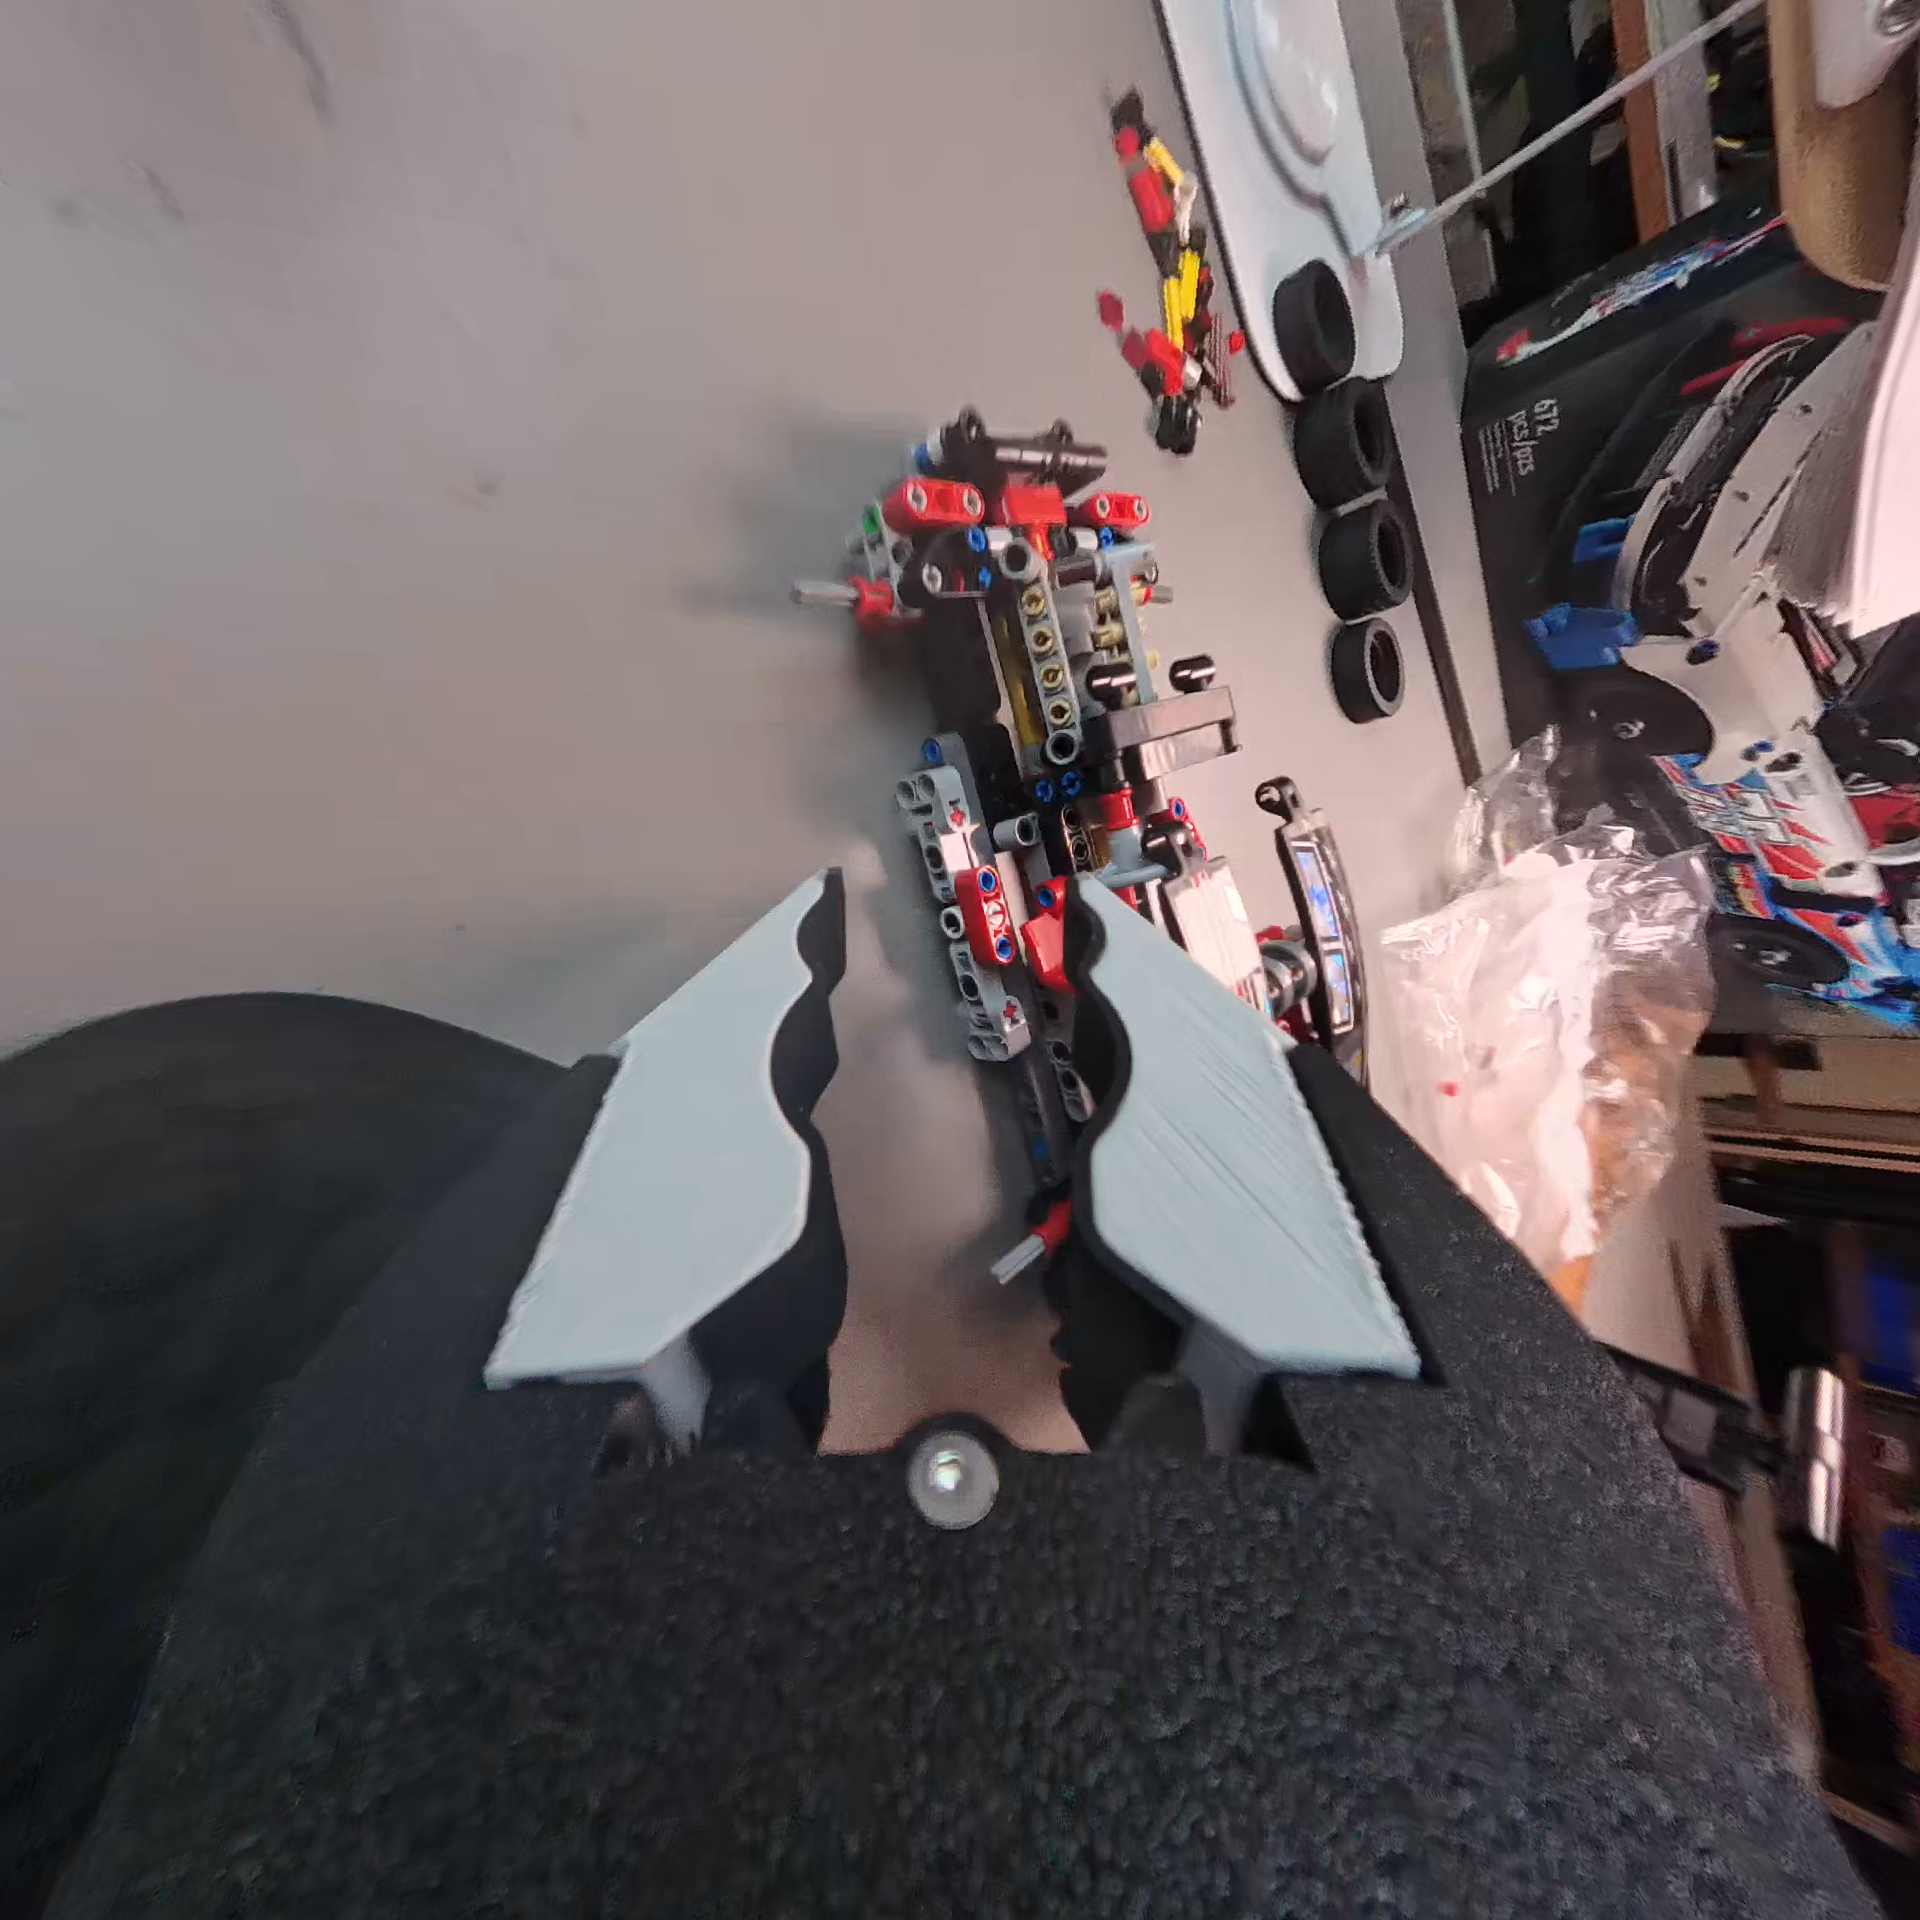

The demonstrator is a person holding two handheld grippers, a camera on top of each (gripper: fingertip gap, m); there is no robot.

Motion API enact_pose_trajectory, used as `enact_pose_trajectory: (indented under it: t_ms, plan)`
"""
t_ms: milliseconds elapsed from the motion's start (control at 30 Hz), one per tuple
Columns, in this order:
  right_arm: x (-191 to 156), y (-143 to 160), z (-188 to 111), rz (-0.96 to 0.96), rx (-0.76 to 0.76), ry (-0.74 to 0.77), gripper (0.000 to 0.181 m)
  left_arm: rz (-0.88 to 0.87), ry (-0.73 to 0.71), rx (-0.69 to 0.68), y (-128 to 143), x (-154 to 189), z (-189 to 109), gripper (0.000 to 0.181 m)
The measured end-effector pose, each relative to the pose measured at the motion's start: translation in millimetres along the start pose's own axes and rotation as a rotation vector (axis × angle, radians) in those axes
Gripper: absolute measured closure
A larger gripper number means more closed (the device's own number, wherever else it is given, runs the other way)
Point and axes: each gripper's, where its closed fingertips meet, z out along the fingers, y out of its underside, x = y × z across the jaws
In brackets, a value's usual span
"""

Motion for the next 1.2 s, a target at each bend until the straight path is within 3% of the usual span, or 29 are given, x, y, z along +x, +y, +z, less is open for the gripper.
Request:
enact_pose_trajectory:
  t_ms: [100,200,267,400,467,600,733,833,1033,1200]
  plan:
    - [26.5,-0.2,-30.1,0.186,0.059,-0.002,0.142,-0.012,0.008,-0.009,4.0,-0.1,2.3,0.16]
    - [78.4,38.2,-54.1,0.479,0.093,0.106,0.147,-0.007,0.015,-0.017,6.2,2.6,3.2,0.16]
    - [102.2,69.3,-62.6,0.673,0.116,0.166,0.136,-0.001,0.016,-0.022,6.9,4.1,2.9,0.16]
    - [118.5,95.5,-53.0,0.958,0.217,0.158,0.117,-0.015,0.03,-0.022,7.6,5.3,4.2,0.16]
    - [114.1,78.0,-44.4,1.002,0.313,0.074,0.125,-0.016,0.034,-0.029,9.9,6.8,5.4,0.16]
    - [89.4,19.2,-36.5,0.806,0.419,-0.082,0.133,-0.017,0.038,-0.046,14.8,7.7,7.5,0.16]
    - [69.6,4.4,-26.0,0.605,0.35,-0.106,0.129,-0.023,0.037,-0.049,17.0,6.6,7.4,0.159]
    - [66.4,7.9,-23.5,0.54,0.301,-0.1,0.127,-0.027,0.038,-0.05,18.4,5.7,6.7,0.16]
    - [59.1,42.7,-0.9,0.352,0.079,-0.03,0.112,-0.029,0.045,-0.065,22.9,5.9,8.1,0.16]
    - [68.4,53.0,9.0,0.286,0.051,0.05,0.131,-0.008,0.022,-0.079,25.4,4.3,8.3,0.16]
